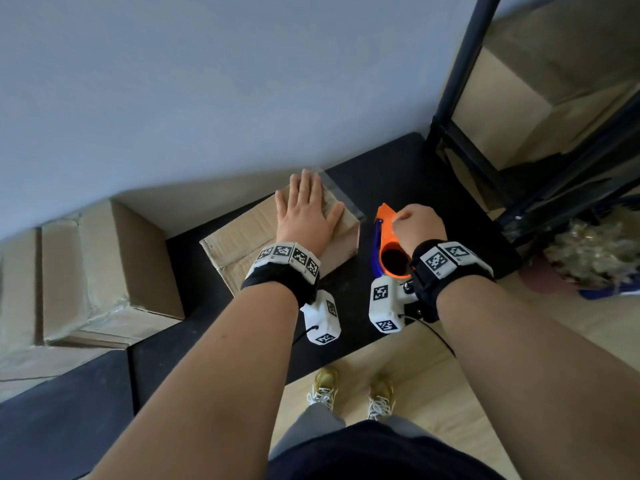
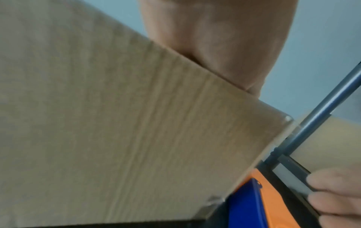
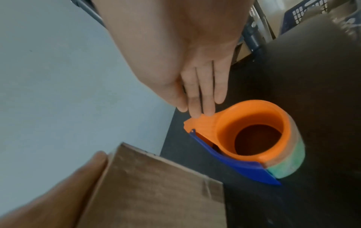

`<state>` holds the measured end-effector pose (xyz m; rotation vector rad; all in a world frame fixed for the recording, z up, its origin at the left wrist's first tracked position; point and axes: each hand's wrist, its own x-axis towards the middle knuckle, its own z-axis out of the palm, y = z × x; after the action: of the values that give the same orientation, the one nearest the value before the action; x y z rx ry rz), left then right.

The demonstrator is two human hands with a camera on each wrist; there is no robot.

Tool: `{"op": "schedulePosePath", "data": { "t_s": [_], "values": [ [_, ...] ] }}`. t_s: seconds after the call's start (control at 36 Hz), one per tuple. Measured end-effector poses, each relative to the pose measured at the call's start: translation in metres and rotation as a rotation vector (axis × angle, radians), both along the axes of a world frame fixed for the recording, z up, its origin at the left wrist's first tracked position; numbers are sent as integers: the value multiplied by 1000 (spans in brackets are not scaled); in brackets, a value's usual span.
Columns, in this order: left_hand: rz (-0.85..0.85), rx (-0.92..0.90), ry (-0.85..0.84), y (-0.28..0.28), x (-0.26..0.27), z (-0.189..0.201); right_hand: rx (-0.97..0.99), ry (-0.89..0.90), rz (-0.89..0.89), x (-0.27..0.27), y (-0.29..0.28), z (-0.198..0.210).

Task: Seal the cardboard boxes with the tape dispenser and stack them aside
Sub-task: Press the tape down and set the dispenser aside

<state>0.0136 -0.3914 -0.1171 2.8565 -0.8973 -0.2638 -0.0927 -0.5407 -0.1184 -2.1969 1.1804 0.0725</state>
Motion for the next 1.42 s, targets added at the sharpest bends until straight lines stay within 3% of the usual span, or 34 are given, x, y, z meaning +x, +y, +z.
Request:
{"op": "schedulePosePath", "data": {
  "t_s": [0.08, 0.25, 0.47, 0.64, 0.94, 1.06, 1.14, 1.22, 1.31, 1.42],
  "values": [
    [-78, 45, -32, 7, 4, 4, 1, -55, -13, 0, 2, 10],
    [-80, 42, -134, 11, -6, 19, 20, -155, -42, -1, 14, 18],
    [-66, -46, -97, 10, -27, 18, 43, -241, -50, -8, 18, 26],
    [-54, -172, 79, 18, -31, 18, 98, -317, 27, -6, 24, 29],
    [34, -79, 40, 62, -45, 22, 137, -324, 247, 5, 47, 23],
    [119, -130, 20, 78, -51, 18, 138, -310, 308, 2, 61, 21],
    [238, -380, -52, 87, -62, 9, 138, -290, 327, -1, 67, 22],
    [479, -631, -109, 96, -74, 7, 172, -306, 362, -1, 72, 19],
    [752, -695, -56, 110, -78, 5, 151, -327, 376, 0, 76, 14],
    [808, -726, 70, 123, -78, -1, 82, -346, 346, 3, 78, 6]
  ]
}}
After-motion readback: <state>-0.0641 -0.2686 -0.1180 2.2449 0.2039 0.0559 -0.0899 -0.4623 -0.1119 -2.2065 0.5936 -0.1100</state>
